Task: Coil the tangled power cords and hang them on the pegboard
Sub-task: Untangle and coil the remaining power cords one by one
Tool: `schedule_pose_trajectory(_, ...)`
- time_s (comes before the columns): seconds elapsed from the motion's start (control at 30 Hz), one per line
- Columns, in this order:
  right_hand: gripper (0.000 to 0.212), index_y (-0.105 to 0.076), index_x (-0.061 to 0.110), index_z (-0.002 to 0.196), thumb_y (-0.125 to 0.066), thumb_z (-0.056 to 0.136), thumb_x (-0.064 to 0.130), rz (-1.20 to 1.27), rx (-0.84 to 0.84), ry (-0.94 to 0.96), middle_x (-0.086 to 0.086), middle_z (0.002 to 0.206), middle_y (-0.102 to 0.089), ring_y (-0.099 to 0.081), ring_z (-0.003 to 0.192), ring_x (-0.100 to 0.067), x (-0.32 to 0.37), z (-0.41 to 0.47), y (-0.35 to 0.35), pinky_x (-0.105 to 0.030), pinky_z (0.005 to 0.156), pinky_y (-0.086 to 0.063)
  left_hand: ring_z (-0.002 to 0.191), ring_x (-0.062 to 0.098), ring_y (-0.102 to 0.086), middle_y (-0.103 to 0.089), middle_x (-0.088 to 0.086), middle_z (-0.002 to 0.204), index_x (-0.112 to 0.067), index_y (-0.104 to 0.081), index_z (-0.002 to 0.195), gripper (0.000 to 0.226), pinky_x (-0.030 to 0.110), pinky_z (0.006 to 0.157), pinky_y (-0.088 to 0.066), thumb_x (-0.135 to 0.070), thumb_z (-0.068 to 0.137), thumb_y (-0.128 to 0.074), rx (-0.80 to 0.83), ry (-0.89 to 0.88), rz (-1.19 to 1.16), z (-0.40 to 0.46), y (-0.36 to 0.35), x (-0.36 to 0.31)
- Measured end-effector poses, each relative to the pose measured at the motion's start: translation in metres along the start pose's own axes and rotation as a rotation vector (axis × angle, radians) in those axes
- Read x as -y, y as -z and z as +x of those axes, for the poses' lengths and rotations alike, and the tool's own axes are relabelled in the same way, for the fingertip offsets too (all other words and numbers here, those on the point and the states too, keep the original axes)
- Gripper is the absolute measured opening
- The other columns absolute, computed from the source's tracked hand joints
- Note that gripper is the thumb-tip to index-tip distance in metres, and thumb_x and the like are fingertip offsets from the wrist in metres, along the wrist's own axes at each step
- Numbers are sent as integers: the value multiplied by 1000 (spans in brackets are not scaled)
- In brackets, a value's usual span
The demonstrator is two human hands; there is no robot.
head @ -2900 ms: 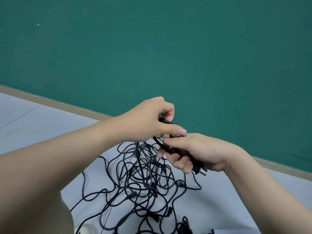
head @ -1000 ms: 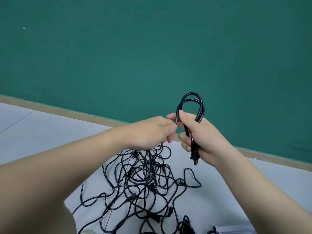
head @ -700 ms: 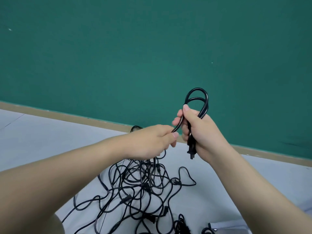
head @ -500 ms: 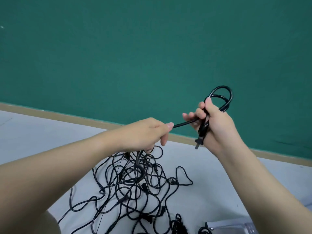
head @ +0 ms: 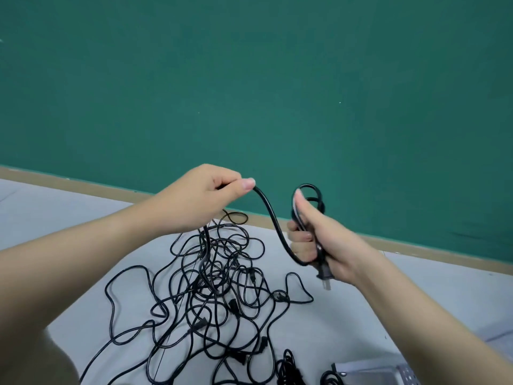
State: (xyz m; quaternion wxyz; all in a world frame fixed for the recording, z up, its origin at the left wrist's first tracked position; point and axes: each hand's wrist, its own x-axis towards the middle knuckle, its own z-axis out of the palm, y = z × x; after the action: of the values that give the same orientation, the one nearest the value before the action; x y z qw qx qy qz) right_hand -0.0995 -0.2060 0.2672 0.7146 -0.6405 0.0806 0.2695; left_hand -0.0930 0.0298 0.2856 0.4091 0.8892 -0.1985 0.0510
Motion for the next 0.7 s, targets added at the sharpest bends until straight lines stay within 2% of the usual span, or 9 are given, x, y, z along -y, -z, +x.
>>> schedule_pose_trajectory(0.07, 64, -48, 19, 79, -75, 56, 72, -144, 109, -5, 10, 58, -30, -26, 42, -4, -4, -8, -21, -15, 37, -25, 57, 13, -19, -19, -5, 65, -15, -27, 68, 53, 26, 50, -19, -48, 104, -47, -22, 0, -36, 0, -2, -4)
schedule_pose_trajectory(0.13, 66, -55, 18, 84, -80, 63, 75, -195, 174, -17, 11, 57, -35, -30, 41, -3, -6, -11, -34, -15, 38, -26, 58, 14, -17, -18, -3, 65, -16, -26, 67, 53, 27, 52, -17, -48, 104, -47, -30, -4, -96, 0, -4, -6)
schedule_pose_trajectory(0.2, 48, -63, 17, 86, -77, 77, 62, -266, 188, 10, 9, 61, -37, -31, 42, -3, -4, -13, -38, -15, 39, -27, 61, 17, -17, -18, 0, 67, -14, -26, 68, 55, 31, 54, -15, -50, 104, -47, -36, 11, -131, 0, -5, -8)
schedule_pose_trajectory(0.27, 23, -64, 14, 89, -65, 94, 37, -311, 217, 41, 6, 65, -34, -29, 44, -5, 0, -17, -41, -16, 40, -25, 61, 19, -16, -17, 3, 68, -13, -25, 68, 56, 32, 54, -14, -50, 104, -48, -47, 19, -145, 0, -6, -10)
schedule_pose_trajectory(0.33, 21, -61, 8, 93, -48, 102, 22, -245, 285, -28, 3, 68, -26, -24, 46, -7, 2, -21, -45, -17, 41, -24, 59, 17, -15, -16, 2, 67, -13, -25, 68, 56, 29, 50, -14, -48, 105, -49, -58, 10, -162, 1, -9, -13)
schedule_pose_trajectory(0.43, 27, -57, 5, 95, -37, 106, 19, -107, 348, -49, 2, 68, -26, -26, 47, -7, 0, -24, -49, -18, 43, -27, 58, 18, -17, -19, 5, 67, -14, -28, 68, 56, 32, 52, -18, -50, 104, -50, -54, 15, -194, 5, -14, -11)
schedule_pose_trajectory(0.5, 26, -57, 4, 95, -39, 108, 19, -28, 333, 21, 2, 66, -31, -27, 49, -8, -1, -24, -48, -20, 46, -30, 57, 20, -22, -26, 2, 62, -16, -35, 69, 54, 33, 55, -21, -56, 102, -51, -40, 70, -229, 10, -16, -5)
schedule_pose_trajectory(0.6, 22, -59, 4, 93, -49, 102, 22, 123, 270, 130, 3, 63, -33, -30, 50, -9, 2, -24, -39, -21, 47, -36, 49, 15, -35, -39, -13, 51, -17, -51, 77, 54, 33, 56, -32, -64, 101, -40, 63, 159, -242, 15, -22, 1)
schedule_pose_trajectory(0.7, 25, -60, 6, 90, -51, 100, 27, 332, 250, 163, 4, 63, -35, -34, 48, -7, 16, -27, -25, -22, 48, -41, 60, 17, -58, -56, -6, 54, -18, -60, 76, 69, 40, 74, -49, -71, 101, -25, 136, 198, -133, 17, -35, 8)
